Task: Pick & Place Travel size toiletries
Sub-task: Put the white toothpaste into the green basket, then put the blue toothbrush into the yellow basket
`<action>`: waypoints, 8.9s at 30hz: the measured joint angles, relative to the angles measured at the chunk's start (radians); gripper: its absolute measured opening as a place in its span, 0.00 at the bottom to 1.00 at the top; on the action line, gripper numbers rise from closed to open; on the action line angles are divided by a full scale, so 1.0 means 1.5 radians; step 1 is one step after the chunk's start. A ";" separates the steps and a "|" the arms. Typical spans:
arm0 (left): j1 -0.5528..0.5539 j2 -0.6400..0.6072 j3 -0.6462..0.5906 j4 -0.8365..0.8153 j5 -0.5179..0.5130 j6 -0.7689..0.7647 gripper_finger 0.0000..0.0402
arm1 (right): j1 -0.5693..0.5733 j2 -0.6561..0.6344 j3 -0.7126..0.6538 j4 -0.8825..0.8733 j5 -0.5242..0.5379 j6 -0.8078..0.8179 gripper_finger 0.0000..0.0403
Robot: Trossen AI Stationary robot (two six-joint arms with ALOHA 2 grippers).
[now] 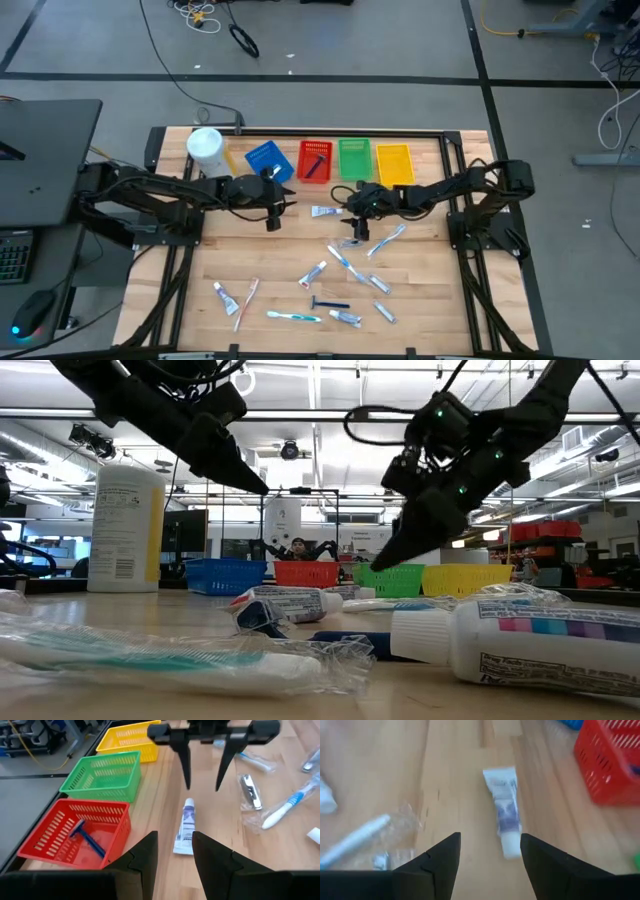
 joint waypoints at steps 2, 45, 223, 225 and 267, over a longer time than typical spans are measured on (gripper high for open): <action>0.003 0.000 0.000 -0.001 0.004 -0.002 0.32 | 0.000 0.018 0.000 0.011 0.005 -0.001 0.54; 0.005 0.000 0.000 -0.010 0.014 -0.001 0.32 | -0.047 0.105 0.000 0.107 -0.049 -0.071 0.24; 0.005 0.001 0.001 -0.006 0.014 0.018 0.32 | -0.270 -0.254 -0.079 -0.192 0.432 0.141 0.11; 0.005 0.001 0.001 -0.006 0.014 0.019 0.32 | -0.282 -0.246 -0.098 -0.142 0.399 0.138 0.11; 0.005 0.001 0.001 -0.006 0.014 0.017 0.32 | -0.327 -0.213 -0.114 -0.188 0.225 0.157 0.12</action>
